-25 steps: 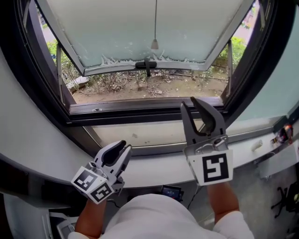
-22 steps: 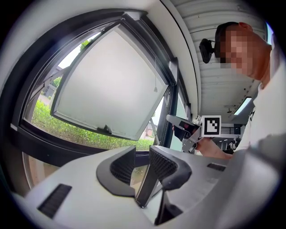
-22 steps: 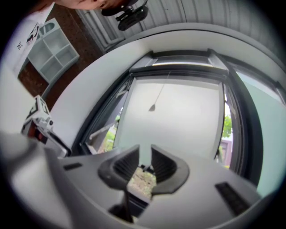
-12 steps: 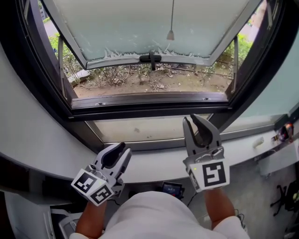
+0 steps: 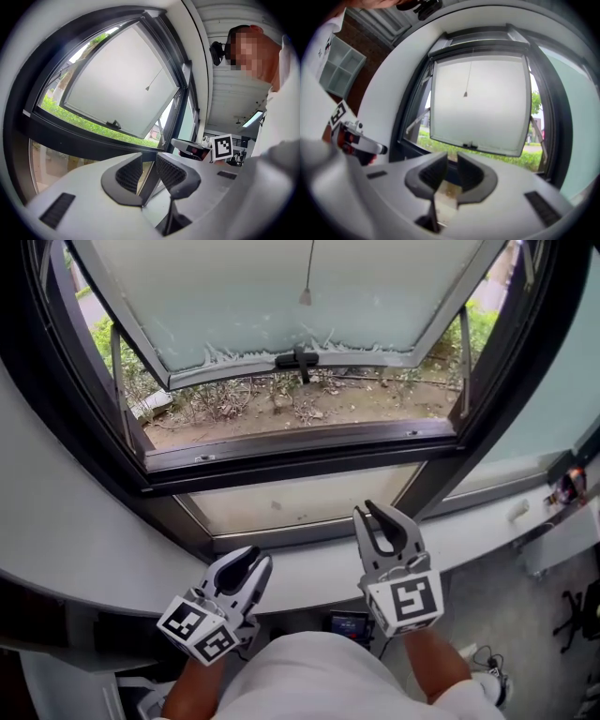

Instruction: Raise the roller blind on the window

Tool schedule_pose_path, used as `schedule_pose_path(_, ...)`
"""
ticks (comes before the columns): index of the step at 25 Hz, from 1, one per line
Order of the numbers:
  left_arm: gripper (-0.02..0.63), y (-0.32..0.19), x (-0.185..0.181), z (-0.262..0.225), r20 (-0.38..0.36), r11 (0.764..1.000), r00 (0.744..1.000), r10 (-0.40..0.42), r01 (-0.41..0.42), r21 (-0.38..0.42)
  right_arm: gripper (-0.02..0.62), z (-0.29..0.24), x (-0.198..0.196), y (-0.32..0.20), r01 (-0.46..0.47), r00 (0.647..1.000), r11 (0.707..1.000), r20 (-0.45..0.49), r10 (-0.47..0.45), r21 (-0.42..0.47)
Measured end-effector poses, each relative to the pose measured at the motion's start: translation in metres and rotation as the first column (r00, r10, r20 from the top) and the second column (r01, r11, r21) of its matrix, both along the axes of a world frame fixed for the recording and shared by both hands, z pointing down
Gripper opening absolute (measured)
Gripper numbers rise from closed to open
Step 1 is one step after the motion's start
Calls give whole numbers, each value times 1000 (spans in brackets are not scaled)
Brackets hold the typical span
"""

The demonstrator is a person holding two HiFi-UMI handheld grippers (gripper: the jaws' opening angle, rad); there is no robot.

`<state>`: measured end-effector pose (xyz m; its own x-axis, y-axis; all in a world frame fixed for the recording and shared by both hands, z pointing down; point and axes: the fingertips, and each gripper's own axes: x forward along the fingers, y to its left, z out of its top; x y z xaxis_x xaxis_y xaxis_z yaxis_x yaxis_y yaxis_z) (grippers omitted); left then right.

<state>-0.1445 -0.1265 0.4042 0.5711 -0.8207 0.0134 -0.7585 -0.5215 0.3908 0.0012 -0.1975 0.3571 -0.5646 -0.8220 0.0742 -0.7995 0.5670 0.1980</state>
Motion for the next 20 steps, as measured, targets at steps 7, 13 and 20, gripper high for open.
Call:
schedule_pose_path(7,109,17,-7,14,4,998,998,57,-57,-32,74,32,-9,16,-40,999,997,-11,40,-67)
schedule_pose_path(13,109,30,-17,25,2,995,996,85,-85,-43,74,57,-13,36,-69,998,991,-16,68,-113)
schedule_pose_path(20,109,41,-14,28,8,995,995,95,-94,-45,74,72,-11,53,-70,998,986,-8,70,-151)
